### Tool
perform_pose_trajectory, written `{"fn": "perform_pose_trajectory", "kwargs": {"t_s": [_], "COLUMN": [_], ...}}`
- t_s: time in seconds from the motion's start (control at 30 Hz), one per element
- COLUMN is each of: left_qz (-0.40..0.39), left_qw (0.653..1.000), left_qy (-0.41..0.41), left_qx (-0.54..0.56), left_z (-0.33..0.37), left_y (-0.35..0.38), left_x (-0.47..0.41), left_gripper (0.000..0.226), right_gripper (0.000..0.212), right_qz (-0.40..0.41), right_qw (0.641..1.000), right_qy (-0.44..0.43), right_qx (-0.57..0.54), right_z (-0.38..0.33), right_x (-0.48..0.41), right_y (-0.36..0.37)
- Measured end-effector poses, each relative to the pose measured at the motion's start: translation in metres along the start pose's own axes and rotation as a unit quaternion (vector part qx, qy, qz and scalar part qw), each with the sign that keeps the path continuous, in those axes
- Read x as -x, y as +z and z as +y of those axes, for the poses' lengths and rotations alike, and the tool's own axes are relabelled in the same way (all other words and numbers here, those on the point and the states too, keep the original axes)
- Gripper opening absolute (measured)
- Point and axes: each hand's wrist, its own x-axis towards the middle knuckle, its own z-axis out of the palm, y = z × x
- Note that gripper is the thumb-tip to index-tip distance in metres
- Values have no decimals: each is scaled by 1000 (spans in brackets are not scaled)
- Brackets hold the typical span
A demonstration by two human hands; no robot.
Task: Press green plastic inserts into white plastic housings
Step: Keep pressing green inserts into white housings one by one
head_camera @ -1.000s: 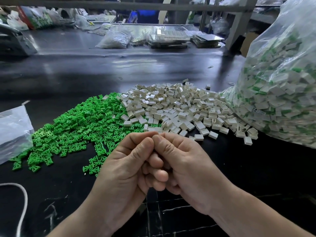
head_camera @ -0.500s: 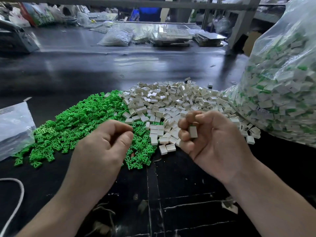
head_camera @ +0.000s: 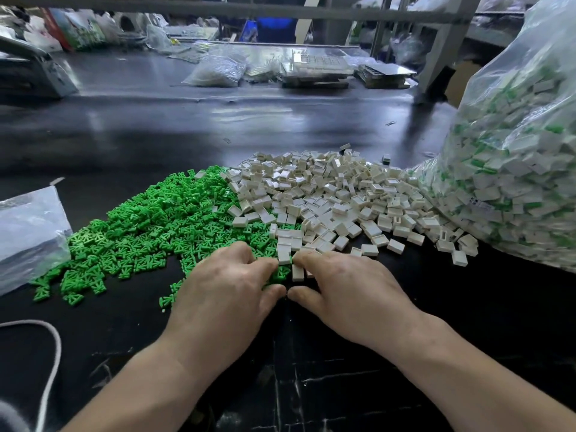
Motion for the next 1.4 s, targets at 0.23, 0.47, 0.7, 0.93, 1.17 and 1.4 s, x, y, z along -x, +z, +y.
{"fn": "perform_pose_trajectory", "kwargs": {"t_s": [0.23,0.47,0.7,0.93,1.17,1.4], "left_qz": [30,100,116,88,80,78], "left_qw": [999,978,894,806,785,790], "left_qy": [27,-53,-151,-153,-132,-143], "left_qx": [32,178,406,565,600,591], "left_z": [-1,1,4,8,11,10], "left_y": [6,0,-11,-13,-13,-13], "left_x": [-1,-3,1,2,5,6], "left_gripper": [8,17,5,6,8,12], "right_gripper": [25,24,9,33,25,22], "right_qz": [24,72,-70,-98,-85,-51], "right_qw": [999,988,678,615,691,727], "right_qy": [-26,-14,91,79,20,20], "right_qx": [-6,-136,-726,-779,-717,-685], "right_z": [2,9,6,7,5,3], "right_x": [2,3,3,1,7,8], "right_y": [3,2,-10,-6,-8,-9]}}
